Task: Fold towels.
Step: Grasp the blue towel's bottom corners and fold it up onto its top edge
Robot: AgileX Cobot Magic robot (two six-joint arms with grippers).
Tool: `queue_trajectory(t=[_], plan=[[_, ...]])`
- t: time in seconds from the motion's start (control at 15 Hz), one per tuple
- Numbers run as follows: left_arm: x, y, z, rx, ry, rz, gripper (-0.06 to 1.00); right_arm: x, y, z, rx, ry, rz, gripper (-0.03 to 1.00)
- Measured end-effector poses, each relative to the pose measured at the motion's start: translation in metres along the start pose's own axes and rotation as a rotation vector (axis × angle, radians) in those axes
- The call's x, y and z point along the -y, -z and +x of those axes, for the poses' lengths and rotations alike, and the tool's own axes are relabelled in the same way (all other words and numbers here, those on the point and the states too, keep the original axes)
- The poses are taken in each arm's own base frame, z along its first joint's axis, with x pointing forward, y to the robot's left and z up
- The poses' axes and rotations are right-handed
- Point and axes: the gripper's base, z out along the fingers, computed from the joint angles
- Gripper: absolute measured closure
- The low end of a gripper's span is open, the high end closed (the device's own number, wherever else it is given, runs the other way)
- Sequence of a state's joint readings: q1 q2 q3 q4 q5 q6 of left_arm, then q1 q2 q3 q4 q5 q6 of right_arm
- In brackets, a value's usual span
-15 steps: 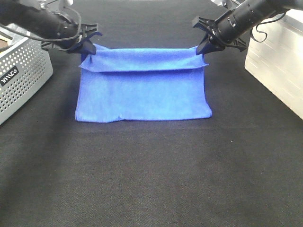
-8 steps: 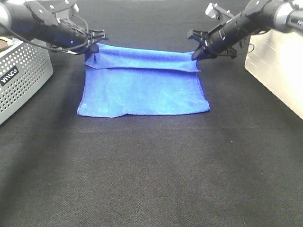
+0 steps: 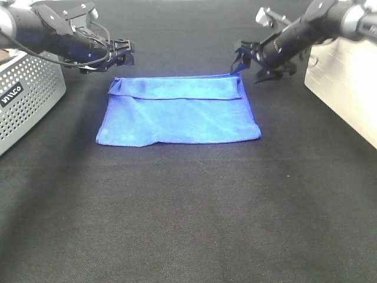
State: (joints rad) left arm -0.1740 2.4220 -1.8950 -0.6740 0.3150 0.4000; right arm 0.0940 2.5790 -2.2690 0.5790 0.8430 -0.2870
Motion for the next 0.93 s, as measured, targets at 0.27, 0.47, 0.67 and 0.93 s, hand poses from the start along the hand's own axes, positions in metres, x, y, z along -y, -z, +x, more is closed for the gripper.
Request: queue_trajectory(t=[0.27,0.47,0.67,0.93], plan=[[0.009,0.017,-0.002,-0.115,-0.083,0.040,0.24,-0.015,0.025,-0.001,-0.104,0.033,-0.024,0.27],[0.012,0.026,0.017,-0.337,0.006,0.059,0.24,-0.017,0.029,0.013,-0.259,0.004,-0.048,0.27],[0.007,0.056,0.042,-0.411,0.077,-0.030,0.27,0.001,0.037,0.020,-0.314,-0.070,-0.051,0.27],[0.006,0.084,0.056,-0.432,0.097,-0.069,0.27,0.013,0.057,0.040,-0.377,-0.133,-0.046,0.27]])
